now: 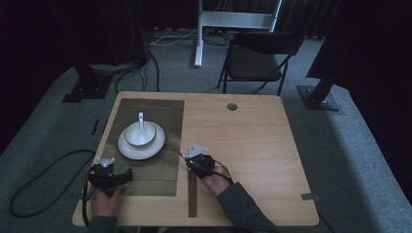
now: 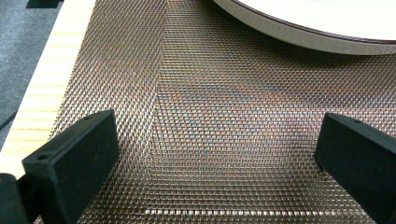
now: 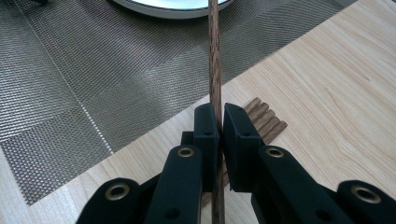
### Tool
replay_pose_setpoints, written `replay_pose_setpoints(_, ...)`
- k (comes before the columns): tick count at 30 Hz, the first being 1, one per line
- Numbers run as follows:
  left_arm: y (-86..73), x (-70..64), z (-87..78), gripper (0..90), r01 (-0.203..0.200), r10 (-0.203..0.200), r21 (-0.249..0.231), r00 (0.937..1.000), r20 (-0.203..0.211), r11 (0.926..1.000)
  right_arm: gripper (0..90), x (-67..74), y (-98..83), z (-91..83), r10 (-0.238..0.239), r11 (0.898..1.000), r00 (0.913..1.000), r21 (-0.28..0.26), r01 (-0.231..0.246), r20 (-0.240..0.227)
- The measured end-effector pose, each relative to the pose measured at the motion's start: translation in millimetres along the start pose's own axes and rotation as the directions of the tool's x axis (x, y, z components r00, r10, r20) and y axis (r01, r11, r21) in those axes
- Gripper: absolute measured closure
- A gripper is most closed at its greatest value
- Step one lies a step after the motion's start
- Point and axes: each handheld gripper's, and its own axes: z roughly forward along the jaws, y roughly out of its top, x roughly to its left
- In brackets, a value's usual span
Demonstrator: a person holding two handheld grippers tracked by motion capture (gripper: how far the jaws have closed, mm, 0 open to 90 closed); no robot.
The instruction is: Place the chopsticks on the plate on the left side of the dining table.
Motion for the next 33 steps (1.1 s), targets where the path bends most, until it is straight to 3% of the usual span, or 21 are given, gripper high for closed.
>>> replay_pose_setpoints(13,0.0,0.0,0.0,0.2,0.000,0.000,0.000,1.0000,0.000,1.0000,84.4,9.5,0.1,4.3,-0.027,1.000,0.9994,-0.003,0.027,-0.023)
replay_pose_setpoints(18,0.0,0.0,0.0,0.2,0.000,0.000,0.000,1.0000,0.000,1.0000,84.4,13.7,0.7,5.7,-0.066,0.998,0.9972,-0.002,0.066,-0.036)
replay_pose_setpoints(33,0.0,0.0,0.0,0.2,0.000,0.000,0.000,1.0000,0.000,1.0000,84.4,23.1,3.9,10.3,-0.108,0.994,0.9924,-0.002,0.108,-0.060)
